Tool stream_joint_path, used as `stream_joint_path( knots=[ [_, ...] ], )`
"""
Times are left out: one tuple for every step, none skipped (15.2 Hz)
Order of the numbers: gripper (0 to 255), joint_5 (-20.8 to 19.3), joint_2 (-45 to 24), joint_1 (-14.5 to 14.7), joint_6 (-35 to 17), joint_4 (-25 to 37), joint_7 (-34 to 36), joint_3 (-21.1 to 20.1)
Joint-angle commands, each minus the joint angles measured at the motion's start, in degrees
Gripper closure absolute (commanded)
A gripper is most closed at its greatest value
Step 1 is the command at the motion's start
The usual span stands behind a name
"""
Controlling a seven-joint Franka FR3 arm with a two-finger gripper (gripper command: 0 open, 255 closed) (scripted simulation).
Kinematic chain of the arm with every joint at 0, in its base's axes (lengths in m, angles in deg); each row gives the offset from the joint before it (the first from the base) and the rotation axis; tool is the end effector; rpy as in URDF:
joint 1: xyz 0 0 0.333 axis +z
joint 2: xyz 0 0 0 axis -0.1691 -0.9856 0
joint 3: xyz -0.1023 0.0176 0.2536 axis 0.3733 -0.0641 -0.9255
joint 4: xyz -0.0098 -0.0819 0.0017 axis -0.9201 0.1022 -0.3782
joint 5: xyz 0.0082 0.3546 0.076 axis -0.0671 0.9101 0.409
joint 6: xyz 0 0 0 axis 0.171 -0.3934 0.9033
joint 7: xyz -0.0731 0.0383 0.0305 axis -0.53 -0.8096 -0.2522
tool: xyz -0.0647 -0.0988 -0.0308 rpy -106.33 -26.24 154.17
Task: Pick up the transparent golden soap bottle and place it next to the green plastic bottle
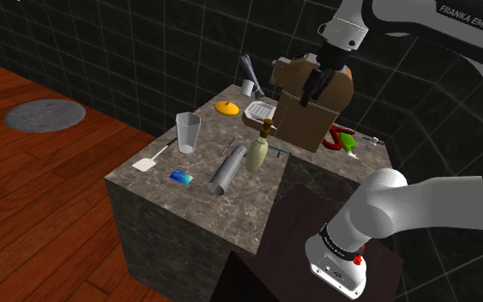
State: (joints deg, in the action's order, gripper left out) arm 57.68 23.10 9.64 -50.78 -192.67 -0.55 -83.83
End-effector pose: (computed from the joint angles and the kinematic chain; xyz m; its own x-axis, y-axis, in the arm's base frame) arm 0.3000 -0.0202 0.5796 0.9960 0.0771 0.0460 0.0789 -0.9962 -0.0378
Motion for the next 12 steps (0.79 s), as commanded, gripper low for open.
stream_joint_path(
  knots=[
    [0,0.0,0.0,0.0,0.0,0.0,0.0,0.0],
    [0,-0.12,-0.92,-0.18,-1.92,-0.94,-0.15,0.4],
    [0,-0.24,-1.91,-0.36,-3.85,-1.81,-0.31,0.8],
    [0,-0.34,-2.97,-0.53,-5.78,-2.6,-0.46,1.22],
    [0,-0.43,-4.12,-0.69,-7.71,-3.32,-0.62,1.64],
    [0,-0.49,-5.33,-0.85,-9.63,-3.96,-0.79,2.05],
    [0,-0.54,-6.62,-1.01,-11.55,-4.52,-0.97,2.47],
    [0,-0.56,-7.98,-1.16,-13.46,-5.01,-1.15,2.89],
    [0,-0.56,-9.41,-1.3,-15.36,-5.42,-1.35,3.31],
    [0,-0.54,-10.91,-1.42,-17.25,-5.75,-1.55,3.73],
    [0,-0.48,-12.47,-1.54,-19.12,-6.0,-1.77,4.16],
    [0,-0.4,-14.09,-1.65,-20.97,-6.18,-2.0,4.59]
  ],
)
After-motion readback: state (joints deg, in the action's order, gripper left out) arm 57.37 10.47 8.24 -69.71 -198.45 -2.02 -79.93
